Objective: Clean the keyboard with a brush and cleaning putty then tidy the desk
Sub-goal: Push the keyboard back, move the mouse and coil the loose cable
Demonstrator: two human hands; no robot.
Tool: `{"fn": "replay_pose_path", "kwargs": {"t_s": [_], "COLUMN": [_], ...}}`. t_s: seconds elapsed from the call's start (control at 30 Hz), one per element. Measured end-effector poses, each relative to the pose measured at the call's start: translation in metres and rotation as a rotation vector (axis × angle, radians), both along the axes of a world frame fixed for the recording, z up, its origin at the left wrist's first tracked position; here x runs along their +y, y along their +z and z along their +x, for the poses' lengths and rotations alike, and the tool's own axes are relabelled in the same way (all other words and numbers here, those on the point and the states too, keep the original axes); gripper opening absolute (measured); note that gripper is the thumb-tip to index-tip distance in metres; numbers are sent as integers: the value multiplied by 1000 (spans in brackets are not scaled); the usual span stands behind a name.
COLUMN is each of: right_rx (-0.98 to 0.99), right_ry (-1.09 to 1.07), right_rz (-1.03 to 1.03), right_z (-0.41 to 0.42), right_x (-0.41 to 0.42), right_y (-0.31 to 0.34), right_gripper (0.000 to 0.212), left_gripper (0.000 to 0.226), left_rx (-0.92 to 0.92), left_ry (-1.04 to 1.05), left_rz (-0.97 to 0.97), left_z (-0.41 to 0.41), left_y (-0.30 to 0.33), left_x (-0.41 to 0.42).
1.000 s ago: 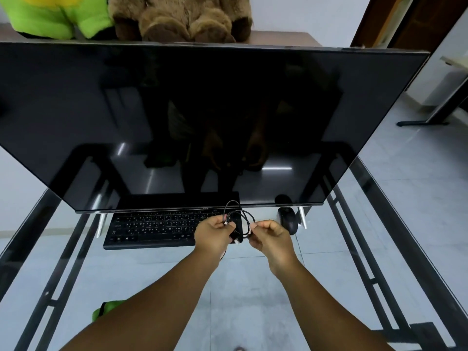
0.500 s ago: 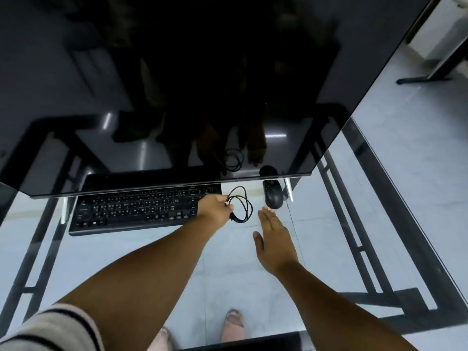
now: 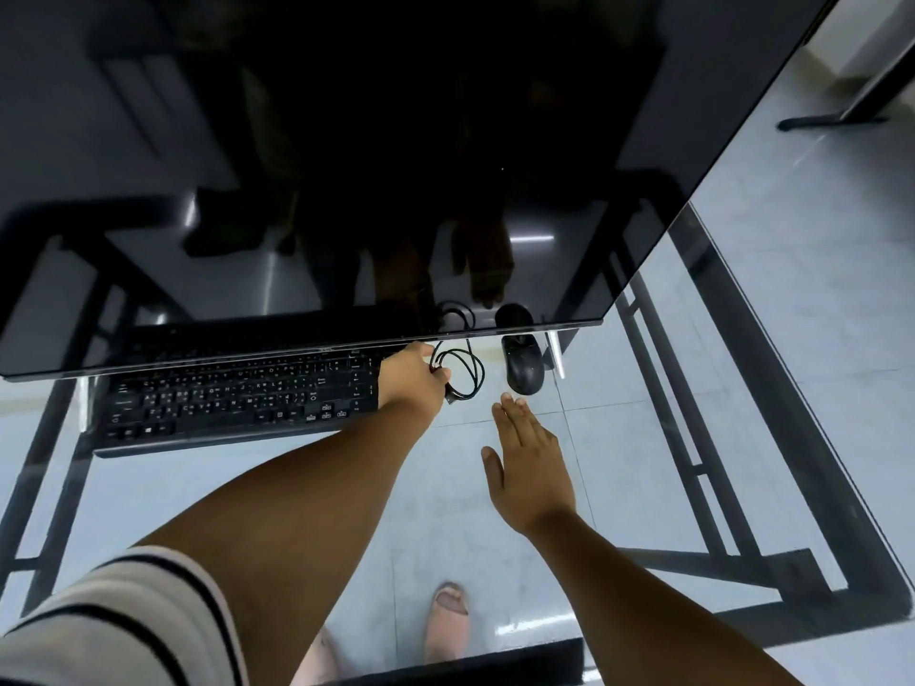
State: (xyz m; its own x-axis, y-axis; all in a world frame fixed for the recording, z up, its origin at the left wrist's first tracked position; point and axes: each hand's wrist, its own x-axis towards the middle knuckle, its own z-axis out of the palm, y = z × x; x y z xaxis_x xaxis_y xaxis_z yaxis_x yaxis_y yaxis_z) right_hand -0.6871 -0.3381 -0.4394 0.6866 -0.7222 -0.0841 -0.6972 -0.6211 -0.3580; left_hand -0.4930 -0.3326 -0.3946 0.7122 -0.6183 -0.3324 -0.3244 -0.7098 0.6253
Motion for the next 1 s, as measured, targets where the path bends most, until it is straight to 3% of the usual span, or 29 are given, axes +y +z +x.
{"fn": "replay_pose_path", "kwargs": {"t_s": [0.8, 1.0], "right_rx": [-16, -10], "right_ry": [-17, -20], "right_rz": [-5, 17], "right_z": [0, 0], "right_x": [0, 0], "right_y": [-3, -2], "right_gripper": [62, 63], "left_gripper": [47, 34], "left_rx": [-186, -185], "left_ry": [-52, -73], "left_rz": [-150, -219], "left_z": [-19, -15], "left_y": [-6, -6], "left_x": [17, 26]}}
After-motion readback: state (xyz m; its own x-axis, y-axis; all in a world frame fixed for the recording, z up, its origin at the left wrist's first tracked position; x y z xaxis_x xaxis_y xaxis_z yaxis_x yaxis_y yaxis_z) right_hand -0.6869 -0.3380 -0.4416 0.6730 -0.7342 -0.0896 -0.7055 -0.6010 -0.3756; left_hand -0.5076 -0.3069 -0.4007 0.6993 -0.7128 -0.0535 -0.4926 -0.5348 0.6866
